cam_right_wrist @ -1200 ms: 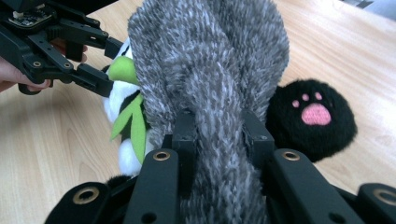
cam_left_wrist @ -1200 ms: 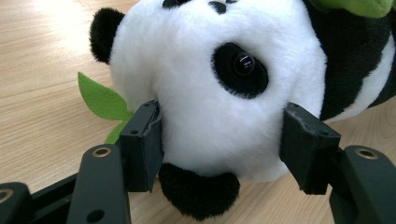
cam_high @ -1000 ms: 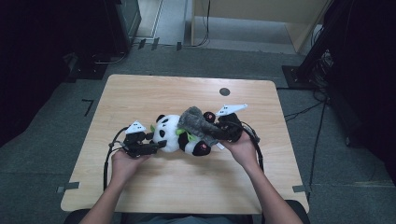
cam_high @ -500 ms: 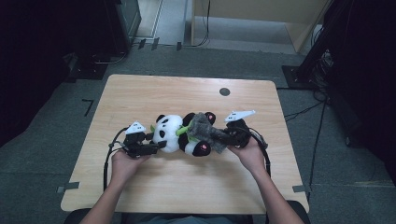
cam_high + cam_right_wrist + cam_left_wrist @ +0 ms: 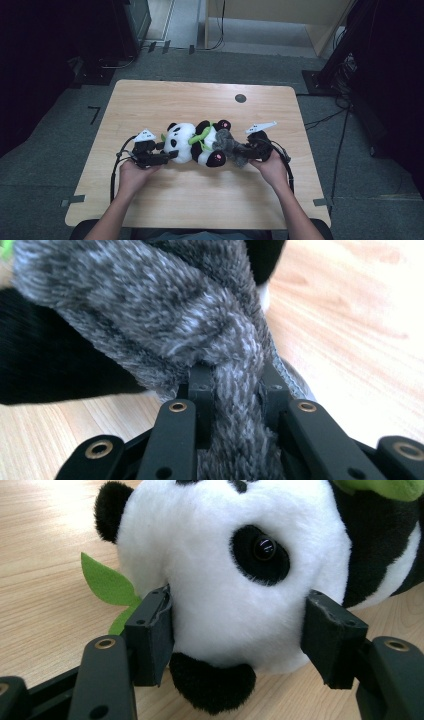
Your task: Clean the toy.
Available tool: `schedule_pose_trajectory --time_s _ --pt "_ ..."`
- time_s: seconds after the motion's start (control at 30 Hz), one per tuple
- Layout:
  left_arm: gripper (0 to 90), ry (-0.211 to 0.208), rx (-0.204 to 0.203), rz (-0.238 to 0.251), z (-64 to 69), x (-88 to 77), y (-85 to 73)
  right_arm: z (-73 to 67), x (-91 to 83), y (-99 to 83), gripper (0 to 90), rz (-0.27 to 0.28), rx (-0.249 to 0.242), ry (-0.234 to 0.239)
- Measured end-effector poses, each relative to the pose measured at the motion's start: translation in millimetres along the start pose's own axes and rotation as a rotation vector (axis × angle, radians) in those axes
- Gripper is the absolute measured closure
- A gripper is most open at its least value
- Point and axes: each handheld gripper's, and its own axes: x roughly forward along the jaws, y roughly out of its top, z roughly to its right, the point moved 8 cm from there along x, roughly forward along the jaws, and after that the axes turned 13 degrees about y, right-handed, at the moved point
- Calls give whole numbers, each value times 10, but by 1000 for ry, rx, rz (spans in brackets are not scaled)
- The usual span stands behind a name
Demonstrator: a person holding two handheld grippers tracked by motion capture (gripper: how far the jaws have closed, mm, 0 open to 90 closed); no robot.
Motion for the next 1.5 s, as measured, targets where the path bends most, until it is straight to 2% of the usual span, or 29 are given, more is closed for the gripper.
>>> schedule_pose_trajectory --time_s 0.17,0.43,0.53,0.67,0.7,0.73,0.8,1.0,1.03,1.1,1.13,1.17,1.27,1.3,1.33,1.47,1.5 --pt "349 -1 2 -2 -2 1 3 98 -25 -89 753 -34 24 -42" --pt "346 -2 6 -1 -7 5 7 228 -124 -133 753 -21 55 -76" --pt "346 -2 5 -1 -6 5 6 286 -188 -132 754 -3 67 -90" --pt "346 -2 5 -1 -6 5 6 360 -329 -101 757 57 100 -109" --pt "346 -2 5 -1 -6 5 6 360 -329 -101 757 57 100 -109" --pt "346 -1 6 -1 -6 5 6 377 -405 -69 758 90 104 -120" --pt "346 0 7 0 -8 7 7 366 -460 -27 758 123 97 -122" --pt "347 2 4 1 -5 7 8 258 -576 113 760 180 55 -139" --pt "347 4 4 3 -2 7 7 188 -650 194 761 211 38 -139" --pt "347 6 3 5 -2 7 6 159 -675 224 761 224 31 -139" --pt "347 7 3 7 0 7 5 71 -730 318 762 256 7 -132" --pt "347 7 1 8 0 7 5 39 -739 349 762 264 -3 -127" --pt "347 15 4 12 9 3 -2 -102 -732 467 763 287 -42 -100" --pt "347 15 4 12 9 3 -2 -102 -732 467 763 287 -42 -100" --pt "347 16 -2 18 13 4 -4 -206 -692 539 763 291 -67 -72" --pt "347 21 -2 22 13 5 -4 -388 -553 643 762 270 -122 -33" --pt "347 22 -2 23 13 5 -4 -388 -553 643 762 270 -122 -33"
